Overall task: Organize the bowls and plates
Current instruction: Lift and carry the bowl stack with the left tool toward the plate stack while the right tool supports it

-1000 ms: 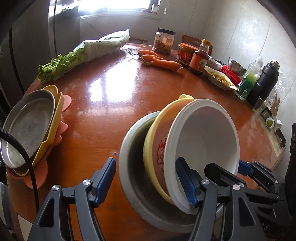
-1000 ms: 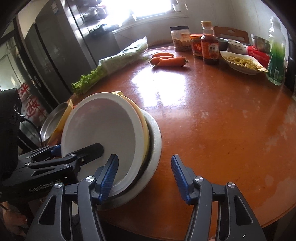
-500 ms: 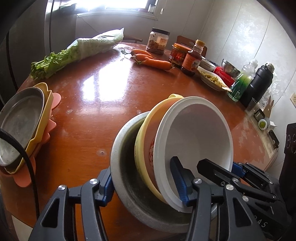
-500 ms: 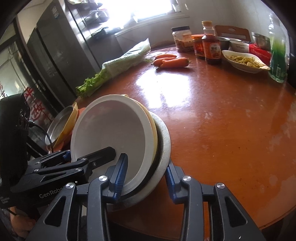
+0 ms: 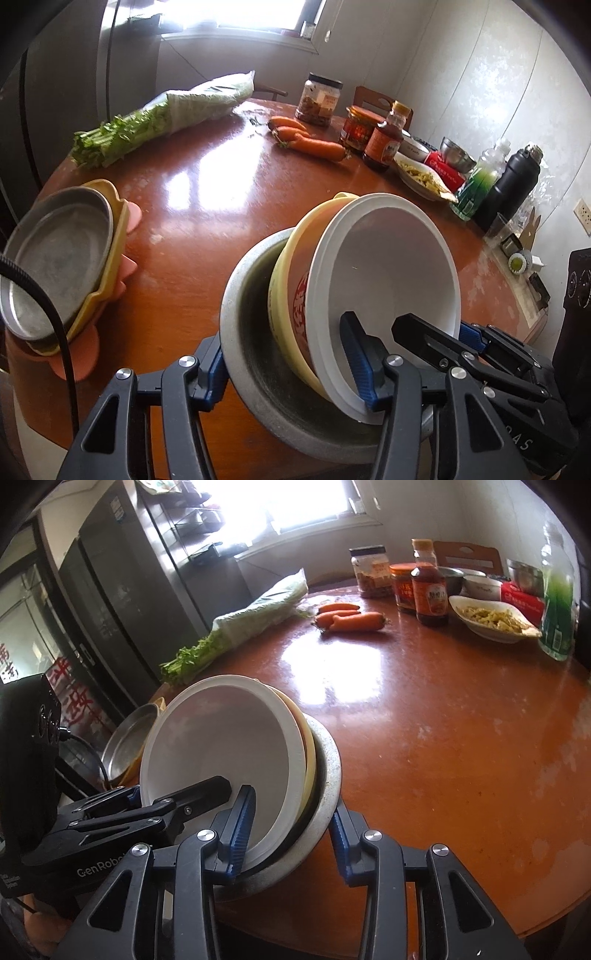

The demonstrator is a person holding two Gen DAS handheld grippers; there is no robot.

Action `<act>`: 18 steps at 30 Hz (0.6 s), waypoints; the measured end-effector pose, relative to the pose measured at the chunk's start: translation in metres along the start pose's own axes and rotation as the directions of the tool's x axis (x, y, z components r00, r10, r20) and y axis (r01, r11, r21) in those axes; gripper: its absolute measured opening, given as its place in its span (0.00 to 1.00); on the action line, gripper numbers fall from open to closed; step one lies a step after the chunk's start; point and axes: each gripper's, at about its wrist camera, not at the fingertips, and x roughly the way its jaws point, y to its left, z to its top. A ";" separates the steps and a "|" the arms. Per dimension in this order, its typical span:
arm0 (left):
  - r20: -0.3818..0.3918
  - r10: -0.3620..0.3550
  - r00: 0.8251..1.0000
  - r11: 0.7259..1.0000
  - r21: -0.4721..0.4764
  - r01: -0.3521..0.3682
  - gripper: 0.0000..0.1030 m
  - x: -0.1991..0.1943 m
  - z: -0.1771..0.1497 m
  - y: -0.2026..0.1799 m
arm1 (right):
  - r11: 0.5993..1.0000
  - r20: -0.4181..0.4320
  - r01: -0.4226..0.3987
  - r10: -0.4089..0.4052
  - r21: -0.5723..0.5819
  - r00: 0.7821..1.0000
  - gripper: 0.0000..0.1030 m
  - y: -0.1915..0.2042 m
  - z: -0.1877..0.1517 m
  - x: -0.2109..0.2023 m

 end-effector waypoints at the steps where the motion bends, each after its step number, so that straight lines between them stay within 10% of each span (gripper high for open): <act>1: 0.006 0.000 1.000 1.000 0.000 0.000 0.53 -0.003 0.001 0.001 | 1.000 0.001 -0.006 0.006 0.001 1.000 0.39 0.001 0.002 0.000; 18: 0.170 0.053 0.984 0.998 -0.052 -0.045 0.53 -0.079 0.044 0.052 | 0.989 0.083 -0.082 0.093 -0.127 0.992 0.39 0.078 0.058 -0.005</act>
